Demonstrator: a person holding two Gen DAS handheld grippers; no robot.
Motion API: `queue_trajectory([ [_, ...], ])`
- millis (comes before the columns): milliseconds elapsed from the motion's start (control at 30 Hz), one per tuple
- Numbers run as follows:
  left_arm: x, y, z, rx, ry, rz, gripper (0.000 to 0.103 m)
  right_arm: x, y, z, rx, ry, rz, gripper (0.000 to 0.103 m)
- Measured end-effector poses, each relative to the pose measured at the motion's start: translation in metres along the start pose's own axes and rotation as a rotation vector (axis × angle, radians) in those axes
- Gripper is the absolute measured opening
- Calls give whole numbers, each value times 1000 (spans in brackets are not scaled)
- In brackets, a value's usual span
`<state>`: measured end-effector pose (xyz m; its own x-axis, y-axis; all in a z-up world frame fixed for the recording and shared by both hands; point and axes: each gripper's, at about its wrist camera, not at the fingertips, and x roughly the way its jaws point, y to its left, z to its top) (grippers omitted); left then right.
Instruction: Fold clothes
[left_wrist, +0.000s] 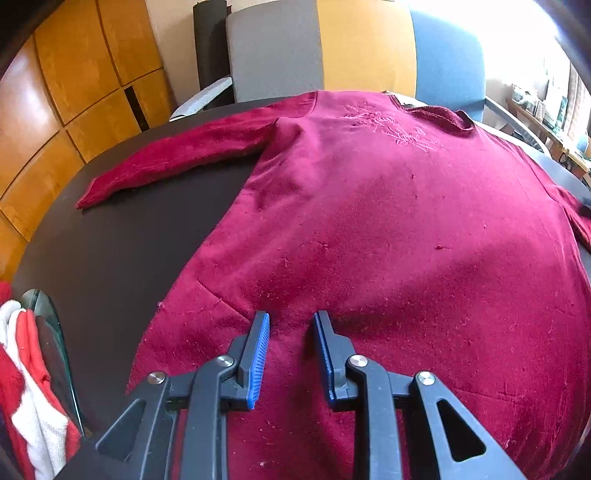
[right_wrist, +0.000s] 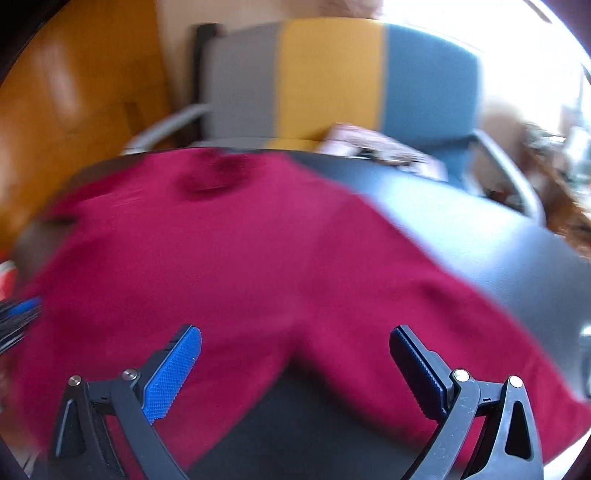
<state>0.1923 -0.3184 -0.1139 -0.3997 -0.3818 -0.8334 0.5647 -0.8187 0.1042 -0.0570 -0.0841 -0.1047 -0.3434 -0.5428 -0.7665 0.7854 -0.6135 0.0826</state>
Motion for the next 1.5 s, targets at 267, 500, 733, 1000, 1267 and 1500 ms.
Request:
queue_trajectory([
  [267,-11,-4,-7,-51,16,-38,24,-15,112,-74,-155,87,262,103],
  [500,-38,-19,-37,-87,32,-221,25,-10,90,-90,-258,172,82,103],
  [733,-57,-56,-45,-5,37,-332,26,-18,30,-88,-211,221,18,103],
  [1000,-52,2,-10,-174,-38,-269,26,-38,15,-65,-101,168,-76,103],
  [1267,-32,65,70,-224,-144,-12,27,-10,52,-16,-72,-24,-18,103],
  [1500,14,80,138,-191,-191,100,28,44,58,17,-45,-51,-55,103],
])
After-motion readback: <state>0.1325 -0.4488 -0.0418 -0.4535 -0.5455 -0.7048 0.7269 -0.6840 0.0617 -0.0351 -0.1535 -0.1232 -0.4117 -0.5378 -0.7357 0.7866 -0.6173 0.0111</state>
